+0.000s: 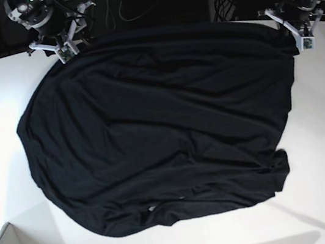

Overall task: Layout the t-shirt on the table in an organized manner, then fold the t-shirt properly
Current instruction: 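Hold the shirt edge with both grippers and pull it outward, then lift the held shirt edge and lay it over the shirt body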

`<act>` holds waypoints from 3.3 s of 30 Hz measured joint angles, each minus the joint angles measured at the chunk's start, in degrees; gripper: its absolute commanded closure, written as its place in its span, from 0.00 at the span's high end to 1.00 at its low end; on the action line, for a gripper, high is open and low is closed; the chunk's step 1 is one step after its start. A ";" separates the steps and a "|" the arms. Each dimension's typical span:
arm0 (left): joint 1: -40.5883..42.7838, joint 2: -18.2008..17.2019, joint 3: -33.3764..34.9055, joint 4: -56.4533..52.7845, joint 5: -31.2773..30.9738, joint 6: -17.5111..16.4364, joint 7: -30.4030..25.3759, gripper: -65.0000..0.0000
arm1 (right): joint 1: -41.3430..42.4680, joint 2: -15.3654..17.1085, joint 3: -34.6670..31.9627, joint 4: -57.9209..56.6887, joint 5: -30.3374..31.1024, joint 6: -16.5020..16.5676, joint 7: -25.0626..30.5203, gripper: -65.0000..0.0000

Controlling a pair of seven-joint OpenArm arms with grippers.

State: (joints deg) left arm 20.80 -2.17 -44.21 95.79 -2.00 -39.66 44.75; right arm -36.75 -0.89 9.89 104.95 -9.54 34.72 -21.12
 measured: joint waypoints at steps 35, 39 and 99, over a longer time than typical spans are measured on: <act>2.84 1.51 0.11 12.07 -0.02 -0.66 1.97 0.00 | -5.49 -0.07 6.34 9.92 0.37 0.42 -1.09 0.00; 2.84 1.36 0.07 12.96 0.00 -0.66 1.95 0.00 | -5.29 -0.04 6.67 9.94 4.09 0.42 0.13 0.00; -22.80 0.92 0.42 -5.64 11.91 -0.68 2.19 0.00 | 23.54 0.09 6.19 -5.29 5.51 0.61 0.83 0.00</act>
State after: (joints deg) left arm -2.00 -1.26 -43.79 90.15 9.91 -40.34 46.94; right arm -13.21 -0.80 16.08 99.66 -4.03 35.33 -20.29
